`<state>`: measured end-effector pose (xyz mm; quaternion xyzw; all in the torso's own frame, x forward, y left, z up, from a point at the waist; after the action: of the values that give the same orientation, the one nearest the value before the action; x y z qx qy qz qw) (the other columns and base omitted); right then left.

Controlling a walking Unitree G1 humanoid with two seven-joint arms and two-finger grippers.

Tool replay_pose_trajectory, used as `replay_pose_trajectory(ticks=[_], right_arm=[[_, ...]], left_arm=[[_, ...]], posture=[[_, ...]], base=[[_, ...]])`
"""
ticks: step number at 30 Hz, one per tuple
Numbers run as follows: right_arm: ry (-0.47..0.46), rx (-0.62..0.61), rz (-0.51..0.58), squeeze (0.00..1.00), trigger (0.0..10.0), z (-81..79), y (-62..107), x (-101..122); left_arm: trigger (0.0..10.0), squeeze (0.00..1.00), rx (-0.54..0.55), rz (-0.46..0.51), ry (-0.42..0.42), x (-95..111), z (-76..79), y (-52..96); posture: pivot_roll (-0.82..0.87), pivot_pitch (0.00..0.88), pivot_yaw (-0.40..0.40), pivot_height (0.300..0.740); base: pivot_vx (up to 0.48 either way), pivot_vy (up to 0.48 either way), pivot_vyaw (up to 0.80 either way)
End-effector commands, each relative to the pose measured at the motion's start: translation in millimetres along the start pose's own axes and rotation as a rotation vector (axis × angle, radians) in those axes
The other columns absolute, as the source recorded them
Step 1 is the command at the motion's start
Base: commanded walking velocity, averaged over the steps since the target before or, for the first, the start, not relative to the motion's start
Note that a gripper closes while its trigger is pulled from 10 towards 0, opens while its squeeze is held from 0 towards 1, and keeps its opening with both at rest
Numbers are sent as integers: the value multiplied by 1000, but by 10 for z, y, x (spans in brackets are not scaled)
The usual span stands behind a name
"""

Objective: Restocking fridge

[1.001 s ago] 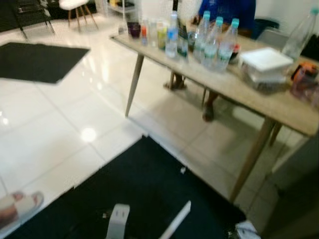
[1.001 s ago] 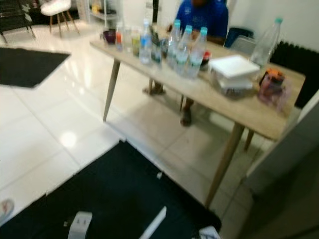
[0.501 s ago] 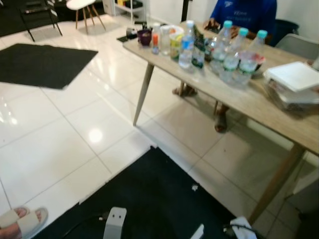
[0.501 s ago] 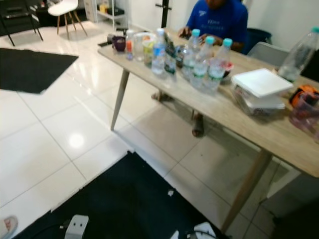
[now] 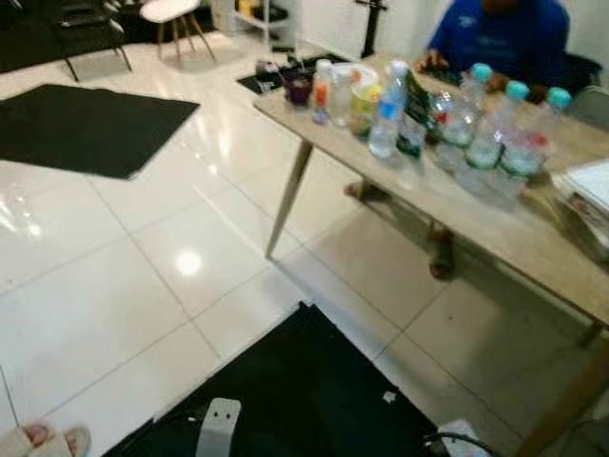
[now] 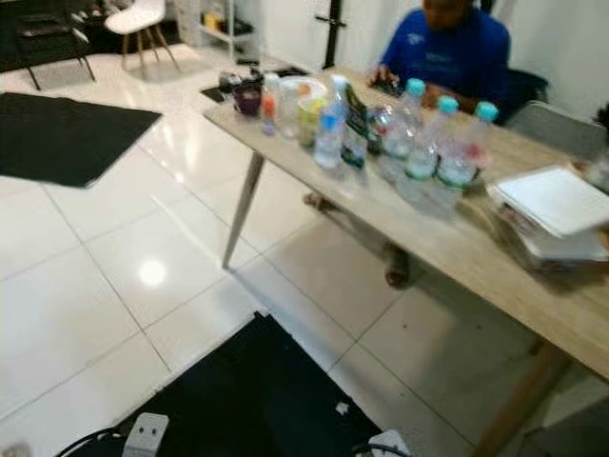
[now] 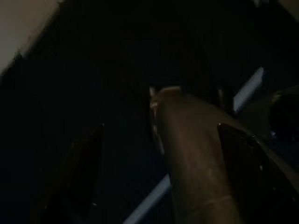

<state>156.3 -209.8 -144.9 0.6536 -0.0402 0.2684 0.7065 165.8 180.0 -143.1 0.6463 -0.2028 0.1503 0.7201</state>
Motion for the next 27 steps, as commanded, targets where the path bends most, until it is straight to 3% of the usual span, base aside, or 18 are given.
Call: replay_pose_trajectory(ticks=[1, 16, 27], right_arm=[[-11, 5, -12, 0, 10000, -24, 1, -35], [-14, 3, -13, 0, 10000, -15, 2, -35], [-16, 4, -14, 0, 10000, -30, 0, -36]], left_arm=[[10000, 0, -8, -26, -6, -75, 25, 5], [10000, 0, -3, -26, 8, -82, 38, 1], [10000, 0, -7, -11, 52, -59, 39, 0]], posture=[[-33, 47, -41, 740], [-33, 54, -42, 740], [-29, 55, -40, 740]], base=[[409, 0, 0], [401, 0, 0], [44, 0, 0]])
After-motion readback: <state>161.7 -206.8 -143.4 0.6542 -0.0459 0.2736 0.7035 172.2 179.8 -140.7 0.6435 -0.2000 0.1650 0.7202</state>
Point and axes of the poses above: a point about 5 cm out from each wrist's last joint towards the gripper, its own y axis pointing back from the gripper into the wrist, its own x axis along the axis of the wrist's last joint, z = x × y, the point moved 5 cm from there along -y, pointing out of the wrist towards the gripper, and after that the axes turned 2 degrees about y, right-handed, at the moved point
